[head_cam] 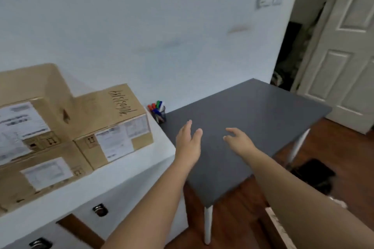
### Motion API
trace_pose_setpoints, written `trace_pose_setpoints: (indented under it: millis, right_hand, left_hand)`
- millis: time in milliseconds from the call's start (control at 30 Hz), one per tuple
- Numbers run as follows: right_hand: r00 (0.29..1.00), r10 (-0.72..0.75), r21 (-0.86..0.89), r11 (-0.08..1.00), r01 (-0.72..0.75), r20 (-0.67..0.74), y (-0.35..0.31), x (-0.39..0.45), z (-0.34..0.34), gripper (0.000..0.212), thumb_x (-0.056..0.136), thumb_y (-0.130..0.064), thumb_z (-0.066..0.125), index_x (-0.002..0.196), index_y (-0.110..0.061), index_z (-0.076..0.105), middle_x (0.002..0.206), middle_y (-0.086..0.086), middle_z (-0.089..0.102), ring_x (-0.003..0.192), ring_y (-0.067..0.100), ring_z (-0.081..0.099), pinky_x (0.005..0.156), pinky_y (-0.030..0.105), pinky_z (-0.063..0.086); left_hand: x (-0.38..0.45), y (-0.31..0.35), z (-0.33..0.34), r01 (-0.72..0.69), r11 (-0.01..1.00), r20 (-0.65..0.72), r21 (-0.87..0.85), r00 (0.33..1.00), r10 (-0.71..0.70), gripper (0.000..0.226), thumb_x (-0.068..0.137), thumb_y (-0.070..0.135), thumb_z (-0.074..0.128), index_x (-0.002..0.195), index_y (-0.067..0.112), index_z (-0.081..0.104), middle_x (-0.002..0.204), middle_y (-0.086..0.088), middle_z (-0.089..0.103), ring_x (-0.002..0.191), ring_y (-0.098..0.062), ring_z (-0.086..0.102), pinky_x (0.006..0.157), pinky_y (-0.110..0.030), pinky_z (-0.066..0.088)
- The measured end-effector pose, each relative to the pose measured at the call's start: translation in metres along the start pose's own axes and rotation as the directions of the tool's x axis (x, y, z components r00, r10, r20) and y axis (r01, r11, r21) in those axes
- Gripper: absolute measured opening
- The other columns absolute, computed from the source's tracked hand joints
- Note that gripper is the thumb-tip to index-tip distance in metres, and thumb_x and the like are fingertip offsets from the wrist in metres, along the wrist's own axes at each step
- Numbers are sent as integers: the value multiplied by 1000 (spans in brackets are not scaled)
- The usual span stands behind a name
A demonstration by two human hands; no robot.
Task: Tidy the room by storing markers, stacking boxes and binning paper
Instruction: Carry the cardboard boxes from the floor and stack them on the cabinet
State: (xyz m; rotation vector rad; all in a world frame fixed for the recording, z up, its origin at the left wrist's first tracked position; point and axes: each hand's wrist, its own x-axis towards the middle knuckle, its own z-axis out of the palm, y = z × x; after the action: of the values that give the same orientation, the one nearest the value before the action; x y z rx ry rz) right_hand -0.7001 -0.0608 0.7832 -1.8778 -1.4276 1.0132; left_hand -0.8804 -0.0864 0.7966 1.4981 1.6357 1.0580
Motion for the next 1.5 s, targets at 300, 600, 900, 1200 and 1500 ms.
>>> trace_pose_setpoints:
  millis: [300,600,900,1200,1500]
  right_hand:
    - [928,335,-58,936,-348,-165,232,-44,-179,57,91,-47,57,142,-23,45,139,7,53,121,29,52,82,28,37]
    - [736,675,-279,697,-660,-53,414,-56,-211,69,88,-48,60,146,-17,40,148,11,45,133,31,43,107,40,36]
    - [658,753,-196,642,-741,-23,537,32,-225,60,88,-33,65,142,-14,46,143,17,47,125,35,49,93,32,41]
    - [617,787,-115,612,-783,-10,707,101,-176,57,87,-31,68,138,-14,50,138,14,53,119,31,54,83,26,41]
    - [619,784,-198,600,-776,-52,869,129,-96,62,89,-35,58,144,-12,41,145,14,43,130,37,42,108,45,36]
  left_hand:
    - [-51,23,240,113,993,438,-45,895,-82,50,95,38,53,143,26,46,149,0,42,136,-17,41,110,-33,32]
    - [-59,-51,386,260,927,658,270,653,-375,48,91,39,58,135,22,52,140,-2,53,124,-20,52,99,-32,42]
    - [-27,-124,526,116,810,711,575,419,-565,48,93,34,59,137,16,52,137,-6,55,123,-23,53,102,-32,41]
    - [-57,-267,659,-148,751,759,643,251,-600,45,93,39,57,133,18,53,131,-5,58,118,-22,56,94,-29,40]
    - [-101,-425,738,288,567,532,771,197,-823,67,92,37,61,148,10,37,152,-12,41,136,-29,41,113,-41,33]
